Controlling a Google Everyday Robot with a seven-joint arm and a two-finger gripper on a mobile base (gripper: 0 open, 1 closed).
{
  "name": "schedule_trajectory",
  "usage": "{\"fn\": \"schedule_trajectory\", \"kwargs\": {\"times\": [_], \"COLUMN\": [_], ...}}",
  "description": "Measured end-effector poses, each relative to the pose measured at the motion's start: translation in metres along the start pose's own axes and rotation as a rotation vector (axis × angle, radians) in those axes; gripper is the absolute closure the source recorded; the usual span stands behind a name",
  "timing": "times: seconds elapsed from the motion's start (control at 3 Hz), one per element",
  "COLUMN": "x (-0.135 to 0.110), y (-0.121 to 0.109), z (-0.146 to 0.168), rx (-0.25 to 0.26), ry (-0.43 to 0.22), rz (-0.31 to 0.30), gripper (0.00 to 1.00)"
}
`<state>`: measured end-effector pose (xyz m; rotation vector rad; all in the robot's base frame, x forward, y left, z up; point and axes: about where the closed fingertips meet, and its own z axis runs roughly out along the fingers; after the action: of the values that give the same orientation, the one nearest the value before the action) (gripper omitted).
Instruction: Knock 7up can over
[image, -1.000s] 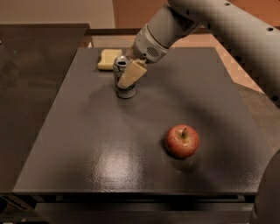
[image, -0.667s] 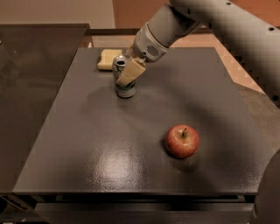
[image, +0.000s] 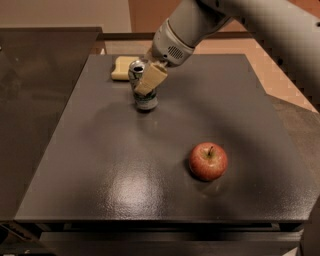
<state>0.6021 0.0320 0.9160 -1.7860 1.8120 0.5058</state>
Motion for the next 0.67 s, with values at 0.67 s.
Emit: {"fn": "schedule_trajectory", "kwargs": {"times": [0.67], "x": [0.015], "y": [0.014], "z": [-0.038], "rx": [0.034], "ry": [0.213], "rz": [0.000], "gripper": [1.00]}}
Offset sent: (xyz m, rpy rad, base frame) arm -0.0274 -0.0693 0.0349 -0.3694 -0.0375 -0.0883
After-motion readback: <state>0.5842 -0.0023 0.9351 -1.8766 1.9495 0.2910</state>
